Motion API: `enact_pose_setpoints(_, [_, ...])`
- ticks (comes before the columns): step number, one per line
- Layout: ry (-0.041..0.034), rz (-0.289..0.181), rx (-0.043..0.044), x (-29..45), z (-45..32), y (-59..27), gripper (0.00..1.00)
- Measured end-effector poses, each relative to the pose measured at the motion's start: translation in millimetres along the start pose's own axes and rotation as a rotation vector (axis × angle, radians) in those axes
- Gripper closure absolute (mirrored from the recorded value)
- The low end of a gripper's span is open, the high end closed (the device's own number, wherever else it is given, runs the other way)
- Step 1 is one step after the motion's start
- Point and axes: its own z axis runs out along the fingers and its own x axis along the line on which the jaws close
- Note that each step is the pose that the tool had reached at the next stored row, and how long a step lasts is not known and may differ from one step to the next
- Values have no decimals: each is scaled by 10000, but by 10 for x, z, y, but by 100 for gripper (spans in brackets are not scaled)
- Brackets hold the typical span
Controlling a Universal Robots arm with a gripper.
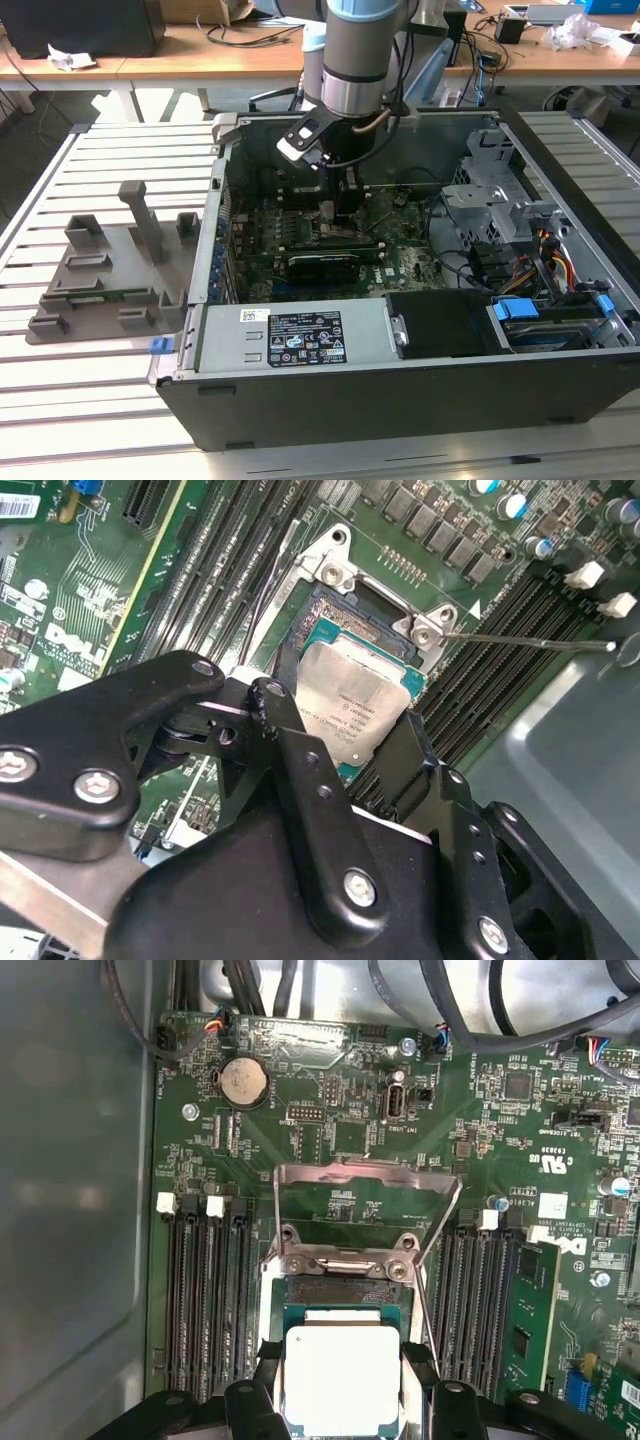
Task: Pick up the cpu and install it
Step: 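Place the cpu into insertion slot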
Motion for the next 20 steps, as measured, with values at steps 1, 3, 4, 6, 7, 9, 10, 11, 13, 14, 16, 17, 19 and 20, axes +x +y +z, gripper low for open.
enact_pose_setpoints(1, [1,7,0,0,6,4,45])
enact_pose_setpoints(3, [1,9,0,0,13,5,45])
enact_pose_setpoints(4, [2,7,0,0,19,6,45])
enact_pose_setpoints(6, [1,7,1,0,35,9,45])
enact_pose_setpoints(7, [1,6,0,0,43,10,45])
enact_pose_setpoints(9, [1,7,0,1,73,13,45])
enact_pose_setpoints(10, [1,7,0,1,87,15,45])
enact_pose_setpoints(11, [0,7,0,1,104,17,45])
enact_pose_setpoints(13, [3,52,1,1,124,19,45])
enact_pose_setpoints(14, [6,136,3,-1,129,19,45])
enact_pose_setpoints(16, [25,424,7,-4,154,20,45])
enact_pose_setpoints(17, [27,441,7,-4,162,21,45])
enact_pose_setpoints(19, [25,441,8,-14,184,16,45])
enact_pose_setpoints(20, [27,442,7,-32,197,8,45])
